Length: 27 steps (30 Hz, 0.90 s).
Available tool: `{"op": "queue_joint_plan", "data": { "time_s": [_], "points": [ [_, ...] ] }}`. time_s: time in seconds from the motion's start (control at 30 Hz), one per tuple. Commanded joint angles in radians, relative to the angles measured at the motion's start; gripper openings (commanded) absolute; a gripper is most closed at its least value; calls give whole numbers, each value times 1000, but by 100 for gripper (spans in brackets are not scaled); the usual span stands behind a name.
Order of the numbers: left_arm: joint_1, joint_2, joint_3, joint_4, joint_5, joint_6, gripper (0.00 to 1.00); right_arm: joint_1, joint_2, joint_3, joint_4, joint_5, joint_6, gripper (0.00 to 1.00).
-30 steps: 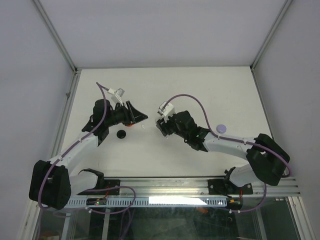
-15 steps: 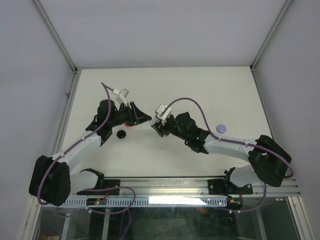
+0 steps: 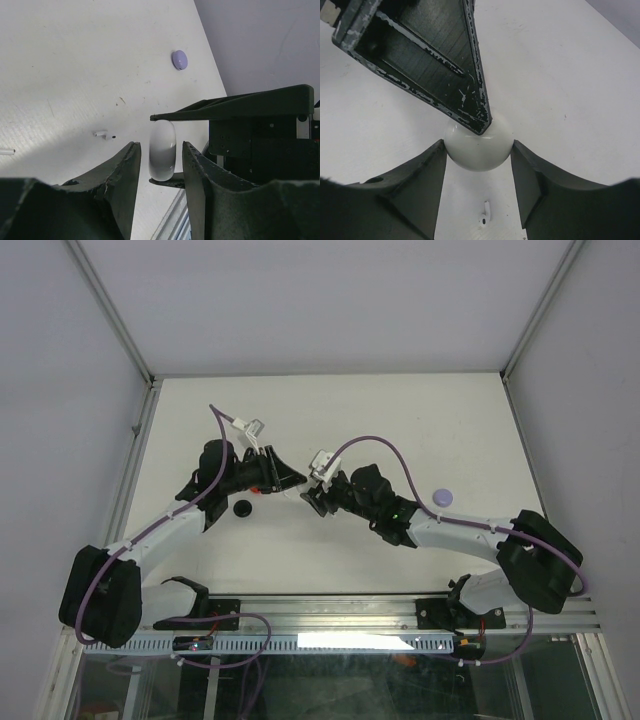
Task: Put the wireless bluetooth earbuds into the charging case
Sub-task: Pick up the charging case at the center of the board.
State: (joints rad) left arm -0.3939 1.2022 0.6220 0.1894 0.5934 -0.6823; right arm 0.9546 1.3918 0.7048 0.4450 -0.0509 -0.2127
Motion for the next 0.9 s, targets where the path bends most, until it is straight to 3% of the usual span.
{"op": "queue_joint_plan", "data": {
  "time_s": [0.0,0.3,0.53,0.73,0.87],
  "points": [
    [-9,-15,-3,73,45,45,38,8,-31,30,62,-29,-13,56],
    [-10,-40,-8,84,102,97,8,6,-59,20,56,-29,-13,64],
    [-10,-109,-3,60,106,211,0,-23,-119,7,16,-107,-4,74],
    [-10,-137,46,-31,104,352,0,-144,-189,43,-149,-319,5,76],
    [-10,-145,68,-41,155,418,0,-246,-215,63,-205,-635,40,76]
  ]
}}
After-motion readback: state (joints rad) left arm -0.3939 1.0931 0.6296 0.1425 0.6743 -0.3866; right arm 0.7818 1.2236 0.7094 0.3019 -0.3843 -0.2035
